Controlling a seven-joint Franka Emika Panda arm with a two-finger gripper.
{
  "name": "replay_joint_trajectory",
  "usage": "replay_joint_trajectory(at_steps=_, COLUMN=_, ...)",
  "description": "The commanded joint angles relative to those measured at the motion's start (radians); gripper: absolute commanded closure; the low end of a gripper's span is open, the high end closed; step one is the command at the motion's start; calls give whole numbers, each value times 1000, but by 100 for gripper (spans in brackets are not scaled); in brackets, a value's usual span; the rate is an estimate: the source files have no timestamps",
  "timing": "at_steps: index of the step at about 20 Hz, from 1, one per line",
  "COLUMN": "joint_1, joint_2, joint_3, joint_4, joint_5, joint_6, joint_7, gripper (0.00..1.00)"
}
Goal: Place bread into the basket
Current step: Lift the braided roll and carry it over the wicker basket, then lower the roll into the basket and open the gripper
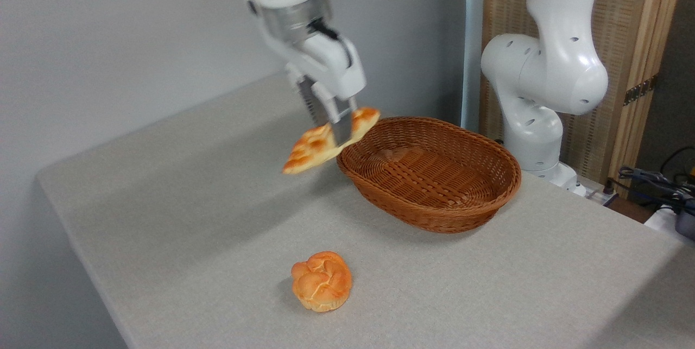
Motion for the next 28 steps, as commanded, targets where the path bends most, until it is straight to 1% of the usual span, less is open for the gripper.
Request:
replay_joint_trajectory(at_steps=1, joint_1=17, joint_2=-234, joint_3=6, joint_4=-210, joint_5=10, joint_6=-6, joint_7=34, gripper=55)
replay_joint_trajectory(at_steps=2, joint_1=43, joint_2=-277, joint_3=-6, joint_4=-253, joint_5=10, joint_6=-12, joint_7=37, gripper=54)
replay_joint_trajectory(at_steps=3, joint_1=69, joint_2=-300, joint_3=-26, joint_4=-284, joint_5=10, joint_6=-21, joint_7=39, gripper=54)
replay_joint_trajectory(at_steps=4, joint_1=72, joint_2=-315, joint_3=-54, joint_4=-316, joint_5=12, joint_6=-23, joint_7=37, gripper=54)
replay_joint_trajectory(at_steps=5, joint_1=74, joint_2=-328, joint_3=-63, joint_4=-344, joint_5=15, joint_6=-20, joint_7=37, gripper=52)
replay_joint_trajectory(at_steps=6, joint_1=72, joint_2=-340, joint_3=-65, joint_4=-374, joint_5=26, joint_6=-15, joint_7=36, gripper=51)
replay_joint_trajectory(at_steps=9, joint_1=63, joint_2=-342, joint_3=-72, joint_4=-425, joint_5=26, joint_6=3, joint_7=36, gripper=42)
replay_joint_trajectory(at_steps=10, joint_1=52, joint_2=-339, joint_3=-72, joint_4=-439, joint_5=24, joint_6=18, joint_7=34, gripper=35)
replay_joint_trajectory(at_steps=11, joint_1=40, joint_2=-335, joint_3=-72, joint_4=-454, joint_5=23, joint_6=35, joint_7=36, gripper=23)
replay_joint_trajectory(at_steps=12, joint_1=35, joint_2=-332, joint_3=-77, joint_4=-468, joint_5=20, joint_6=57, joint_7=34, gripper=17)
replay_joint_trajectory(at_steps=14, joint_1=34, joint_2=-308, joint_3=-106, joint_4=-473, joint_5=17, joint_6=71, joint_7=28, gripper=8)
replay_joint_trajectory(at_steps=15, joint_1=32, joint_2=-302, joint_3=-108, joint_4=-474, joint_5=12, joint_6=72, joint_7=25, gripper=4)
replay_joint_trajectory(at_steps=18, joint_1=24, joint_2=-297, joint_3=-108, joint_4=-476, joint_5=-2, joint_6=72, joint_7=24, gripper=0)
replay_joint_trajectory(at_steps=21, joint_1=24, joint_2=-289, joint_3=-108, joint_4=-476, joint_5=-3, joint_6=75, joint_7=24, gripper=0)
replay_joint_trajectory(at_steps=23, joint_1=12, joint_2=-283, joint_3=-108, joint_4=-476, joint_5=-3, joint_6=81, joint_7=22, gripper=0)
replay_joint_trajectory(at_steps=25, joint_1=11, joint_2=-280, joint_3=-108, joint_4=-474, joint_5=-5, joint_6=81, joint_7=21, gripper=0)
replay_joint_trajectory(at_steps=28, joint_1=11, joint_2=-280, joint_3=-108, joint_4=-471, joint_5=-19, joint_6=83, joint_7=13, gripper=0)
